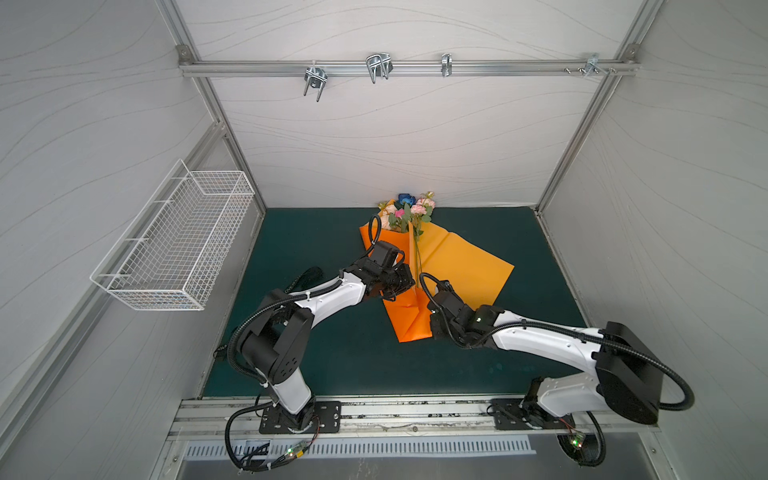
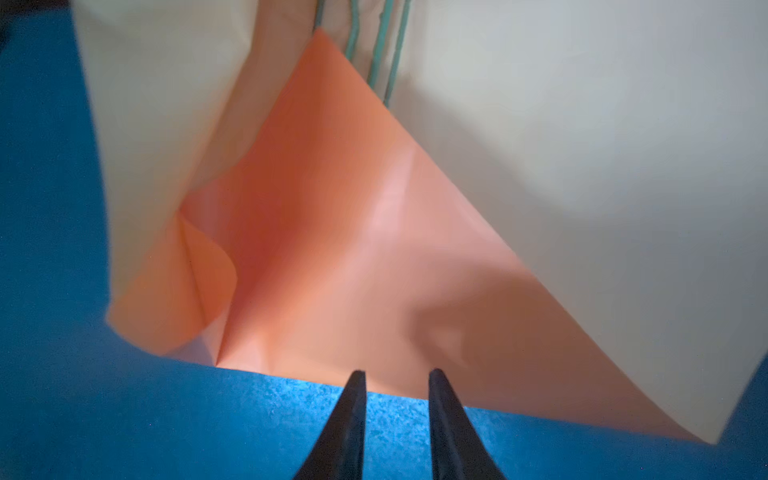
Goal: Tie the bouquet of fake flowers
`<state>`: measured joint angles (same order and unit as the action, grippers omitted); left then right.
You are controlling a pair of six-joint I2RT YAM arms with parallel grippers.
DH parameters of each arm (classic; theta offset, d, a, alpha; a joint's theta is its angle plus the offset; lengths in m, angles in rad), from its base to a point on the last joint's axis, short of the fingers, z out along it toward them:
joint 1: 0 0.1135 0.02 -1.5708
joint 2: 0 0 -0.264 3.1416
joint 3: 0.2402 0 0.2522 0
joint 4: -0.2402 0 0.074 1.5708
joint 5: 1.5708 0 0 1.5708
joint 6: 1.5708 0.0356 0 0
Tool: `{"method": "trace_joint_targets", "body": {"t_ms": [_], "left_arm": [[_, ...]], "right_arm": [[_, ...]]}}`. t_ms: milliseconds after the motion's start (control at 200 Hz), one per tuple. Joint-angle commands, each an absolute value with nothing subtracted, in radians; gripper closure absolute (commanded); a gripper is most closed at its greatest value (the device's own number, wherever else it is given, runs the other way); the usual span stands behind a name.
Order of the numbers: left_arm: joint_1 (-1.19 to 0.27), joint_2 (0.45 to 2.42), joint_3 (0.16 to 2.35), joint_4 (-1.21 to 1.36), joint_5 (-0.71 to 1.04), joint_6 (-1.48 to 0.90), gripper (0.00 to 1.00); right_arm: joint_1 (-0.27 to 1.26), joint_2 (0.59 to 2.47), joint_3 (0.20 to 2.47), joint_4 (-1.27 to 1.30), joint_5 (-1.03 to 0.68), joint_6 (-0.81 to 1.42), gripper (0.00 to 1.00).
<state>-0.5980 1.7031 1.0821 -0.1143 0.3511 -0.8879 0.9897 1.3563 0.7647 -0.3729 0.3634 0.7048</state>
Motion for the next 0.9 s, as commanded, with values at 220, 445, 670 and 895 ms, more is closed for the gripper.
{"method": "trace_joint_targets", "body": {"t_ms": [220, 445, 670, 895], "left_arm": [[-0.637, 1.848, 1.194, -0.112, 0.454, -0.800, 1.00], [-0.649, 1.929, 1.226, -0.113, 0.468, -0.789, 1.00], [-0.654, 1.983, 1.241, -0.103, 0.487, -0.792, 1.00], [-0.660, 2.010, 1.243, -0.065, 0.516, -0.815, 0.69]], "right_arm": [[0.980, 1.310, 0.757, -0.416, 0.437, 0.731, 0.71], [0.980, 1.295, 0.747, -0.404, 0.439, 0.725, 0.71], [0.980, 1.295, 0.746, -0.390, 0.440, 0.718, 0.71], [0.981, 1.316, 0.744, -0.332, 0.401, 0.677, 0.71]]}}
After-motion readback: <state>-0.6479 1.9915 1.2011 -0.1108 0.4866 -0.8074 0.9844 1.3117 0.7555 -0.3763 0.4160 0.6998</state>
